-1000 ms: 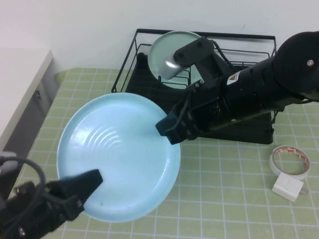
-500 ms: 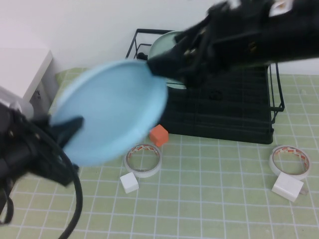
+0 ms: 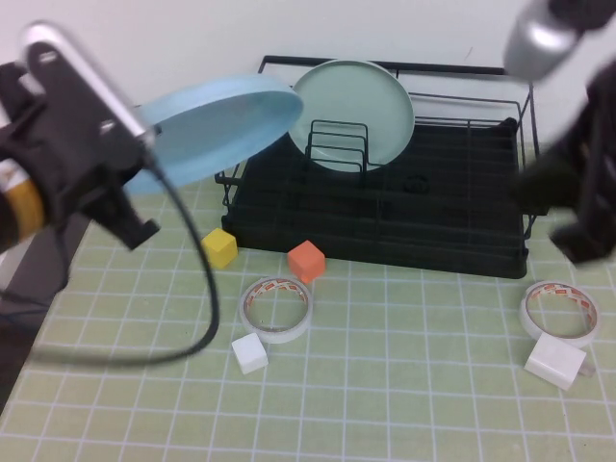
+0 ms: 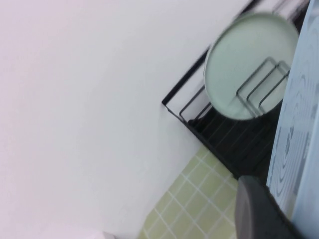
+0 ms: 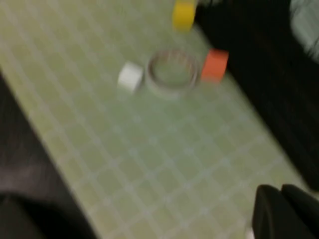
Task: Place plate on rack
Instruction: Place the plate on the rack
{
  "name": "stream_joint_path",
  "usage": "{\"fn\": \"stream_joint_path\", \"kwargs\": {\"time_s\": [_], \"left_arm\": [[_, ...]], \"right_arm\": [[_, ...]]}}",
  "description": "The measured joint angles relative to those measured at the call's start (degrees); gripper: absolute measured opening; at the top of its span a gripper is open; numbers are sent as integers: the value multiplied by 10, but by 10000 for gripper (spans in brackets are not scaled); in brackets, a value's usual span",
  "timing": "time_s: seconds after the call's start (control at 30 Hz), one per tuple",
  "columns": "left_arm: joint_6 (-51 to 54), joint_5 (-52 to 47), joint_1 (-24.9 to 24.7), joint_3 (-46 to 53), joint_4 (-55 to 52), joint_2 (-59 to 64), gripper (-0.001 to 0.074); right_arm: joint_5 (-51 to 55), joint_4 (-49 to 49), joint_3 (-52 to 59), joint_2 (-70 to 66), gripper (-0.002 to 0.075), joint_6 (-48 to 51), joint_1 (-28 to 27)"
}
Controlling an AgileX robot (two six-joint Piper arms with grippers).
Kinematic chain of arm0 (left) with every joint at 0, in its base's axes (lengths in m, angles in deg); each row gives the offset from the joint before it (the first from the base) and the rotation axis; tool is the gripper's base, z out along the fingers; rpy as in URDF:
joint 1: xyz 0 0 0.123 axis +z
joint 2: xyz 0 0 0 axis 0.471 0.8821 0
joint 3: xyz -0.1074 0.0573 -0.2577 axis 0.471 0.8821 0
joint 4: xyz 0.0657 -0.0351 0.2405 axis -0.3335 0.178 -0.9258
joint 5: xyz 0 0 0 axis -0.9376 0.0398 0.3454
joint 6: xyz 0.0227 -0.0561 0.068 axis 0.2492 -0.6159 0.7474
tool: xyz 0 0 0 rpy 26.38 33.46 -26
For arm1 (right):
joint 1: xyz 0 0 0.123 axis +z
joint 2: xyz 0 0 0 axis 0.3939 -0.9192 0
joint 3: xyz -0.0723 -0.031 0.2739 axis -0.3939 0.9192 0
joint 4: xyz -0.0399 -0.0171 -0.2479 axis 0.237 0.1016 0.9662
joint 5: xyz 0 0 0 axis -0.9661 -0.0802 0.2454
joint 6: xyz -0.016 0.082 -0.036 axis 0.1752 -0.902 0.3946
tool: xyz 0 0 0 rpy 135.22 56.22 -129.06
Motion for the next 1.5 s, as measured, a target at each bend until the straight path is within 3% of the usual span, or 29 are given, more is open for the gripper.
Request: {"fn": "stream_joint_path", "kwargs": {"time_s": [0.2,0.5,0.73,1.0,1.33,1.5], "left_arm": [[51,6,0,-131,0,156,106],[66,98,0,-348,-3,376,106],[116,123,0,-450,-5,464,106],[198,145,0,-488,4,529,106],[396,150,0,-499,198,544,106],[421,154,0,-504,222,546,106]], "right_arm": [[73,15,53,23,3,-23,0],[71,79,190,101,0,-102,0],[63,115,287,176,0,-152,0],[56,174,325,233,-1,-221,0],[56,195,325,252,-1,-243,0],[63,208,325,252,-1,-245,0]]}}
